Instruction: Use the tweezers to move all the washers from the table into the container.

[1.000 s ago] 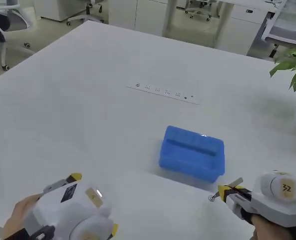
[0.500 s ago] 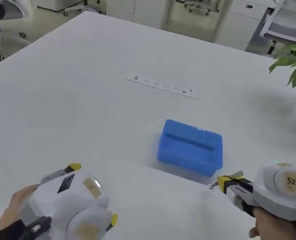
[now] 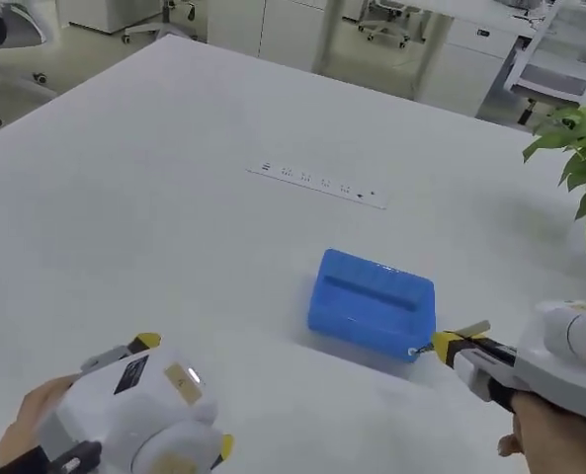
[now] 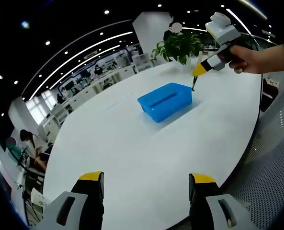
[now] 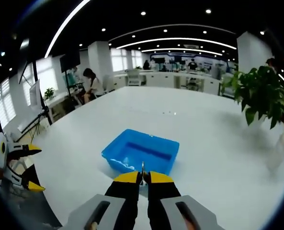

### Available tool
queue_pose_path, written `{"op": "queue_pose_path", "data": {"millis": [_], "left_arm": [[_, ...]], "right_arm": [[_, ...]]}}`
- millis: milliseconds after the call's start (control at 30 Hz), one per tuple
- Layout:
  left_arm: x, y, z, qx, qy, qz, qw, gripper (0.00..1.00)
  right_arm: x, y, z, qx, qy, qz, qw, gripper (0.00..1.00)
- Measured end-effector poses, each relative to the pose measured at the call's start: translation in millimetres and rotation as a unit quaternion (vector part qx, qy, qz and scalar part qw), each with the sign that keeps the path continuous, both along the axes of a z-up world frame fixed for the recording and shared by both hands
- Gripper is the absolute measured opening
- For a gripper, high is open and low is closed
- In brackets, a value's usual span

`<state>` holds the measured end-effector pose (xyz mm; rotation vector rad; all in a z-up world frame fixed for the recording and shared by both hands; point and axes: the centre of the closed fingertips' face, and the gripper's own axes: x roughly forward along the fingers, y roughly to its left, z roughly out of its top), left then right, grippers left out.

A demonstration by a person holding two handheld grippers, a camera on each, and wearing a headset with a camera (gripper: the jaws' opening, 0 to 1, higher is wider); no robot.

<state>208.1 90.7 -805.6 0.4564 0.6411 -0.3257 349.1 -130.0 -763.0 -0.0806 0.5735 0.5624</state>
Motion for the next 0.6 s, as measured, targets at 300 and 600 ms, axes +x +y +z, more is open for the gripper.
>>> {"op": "queue_pose_path", "data": {"millis": [300,600], "left_arm": [[-0.3,-0.6,-0.9,-0.001,0.002,-0.001,1.0,0.73],[-2.1,-1.0,-5.8,0.004,0.014,-0.003,0.9999,0.72]], "right_arm": [[21.2,8.3,6.3,-0.012,-0.014,0.009,0.9998,0.02],[39.3,12.3,-19.9,-0.046,0.009,0.021,0.9987,0.02]]}}
